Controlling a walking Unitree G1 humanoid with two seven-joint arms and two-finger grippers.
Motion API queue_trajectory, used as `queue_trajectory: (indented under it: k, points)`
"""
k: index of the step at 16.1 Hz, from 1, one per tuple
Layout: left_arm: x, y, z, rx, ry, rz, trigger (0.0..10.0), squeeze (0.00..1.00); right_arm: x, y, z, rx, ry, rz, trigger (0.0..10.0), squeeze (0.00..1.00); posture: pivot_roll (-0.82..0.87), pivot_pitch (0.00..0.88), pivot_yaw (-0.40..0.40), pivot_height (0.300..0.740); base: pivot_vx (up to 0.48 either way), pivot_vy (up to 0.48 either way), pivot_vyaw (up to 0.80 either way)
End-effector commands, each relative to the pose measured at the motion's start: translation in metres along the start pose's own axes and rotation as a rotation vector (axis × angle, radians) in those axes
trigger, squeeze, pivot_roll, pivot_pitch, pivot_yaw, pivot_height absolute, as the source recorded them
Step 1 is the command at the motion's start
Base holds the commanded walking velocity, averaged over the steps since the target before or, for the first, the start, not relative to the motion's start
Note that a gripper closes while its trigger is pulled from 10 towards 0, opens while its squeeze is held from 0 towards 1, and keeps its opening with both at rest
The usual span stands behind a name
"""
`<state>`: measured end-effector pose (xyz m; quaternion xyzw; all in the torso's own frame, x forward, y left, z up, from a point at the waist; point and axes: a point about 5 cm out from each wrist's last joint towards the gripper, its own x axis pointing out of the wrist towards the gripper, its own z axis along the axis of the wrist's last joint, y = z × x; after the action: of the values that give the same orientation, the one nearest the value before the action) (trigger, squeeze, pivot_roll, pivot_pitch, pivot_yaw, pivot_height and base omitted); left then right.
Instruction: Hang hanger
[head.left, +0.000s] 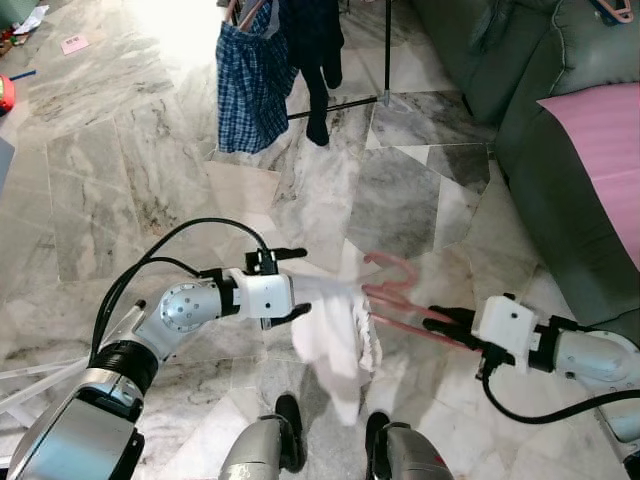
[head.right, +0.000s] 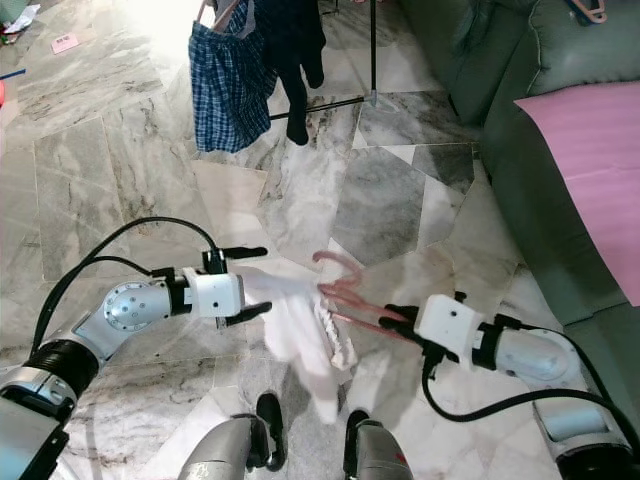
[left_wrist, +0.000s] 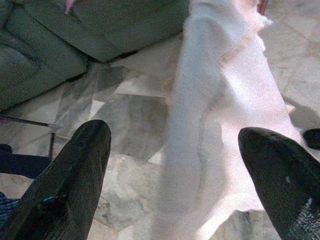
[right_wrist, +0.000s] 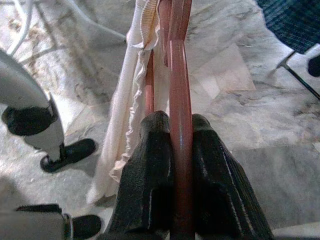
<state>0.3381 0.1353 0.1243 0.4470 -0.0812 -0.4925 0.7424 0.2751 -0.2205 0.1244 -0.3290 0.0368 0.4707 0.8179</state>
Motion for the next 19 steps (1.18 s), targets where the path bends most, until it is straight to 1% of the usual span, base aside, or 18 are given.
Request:
queue_trajectory:
  k: [1,2,4,5,6,9,13,17,19]
  points:
    - [0.0,-0.007,-0.005,-0.008,0.033,-0.057,5.8,0.0,0.001,0.004,0.007,-0.055,-0.018,0.037,10.0,0.0,-0.03,0.306,0.086,0.74,0.0,0.0,0.0]
    - [0.0,-0.008,-0.006,-0.009,0.045,-0.061,4.4,0.0,0.002,0.005,0.01,-0.056,-0.027,0.044,10.0,0.0,-0.03,0.306,0.083,0.74,0.0,0.0,0.0]
    - [0.003,-0.008,-0.007,-0.025,0.054,-0.053,3.8,0.0,0.004,0.006,0.015,-0.064,-0.041,0.061,10.0,0.0,-0.04,0.308,0.081,0.74,0.0,0.0,0.0]
    - [0.006,-0.01,-0.007,-0.029,0.058,-0.068,0.5,0.0,0.004,0.007,0.016,-0.084,-0.039,0.069,10.0,0.0,-0.04,0.31,0.078,0.74,0.0,0.0,0.0]
    - [0.007,-0.012,-0.007,-0.034,0.059,-0.076,0.0,0.0,0.004,0.006,0.017,-0.102,-0.036,0.064,10.0,0.0,-0.04,0.311,0.077,0.74,0.0,0.0,0.0]
    - [0.008,-0.017,-0.009,-0.051,0.071,-0.099,0.0,0.0,0.003,0.003,0.019,-0.131,-0.027,0.057,10.0,0.0,-0.04,0.312,0.077,0.74,0.0,0.0,0.0]
    - [0.006,-0.014,-0.012,-0.051,0.107,-0.125,0.0,0.0,0.003,0.002,0.017,-0.171,-0.002,0.05,10.0,0.0,-0.04,0.312,0.078,0.74,0.0,0.0,0.0]
    - [0.005,-0.014,-0.013,-0.062,0.111,-0.141,0.0,0.0,0.006,0.0,0.016,-0.182,0.003,0.03,10.0,0.0,-0.04,0.312,0.081,0.74,0.0,0.0,0.0]
    - [0.004,-0.016,-0.014,-0.067,0.12,-0.161,0.0,0.0,0.007,0.0,0.017,-0.184,-0.002,0.017,10.0,0.0,-0.04,0.312,0.082,0.74,0.0,0.0,0.0]
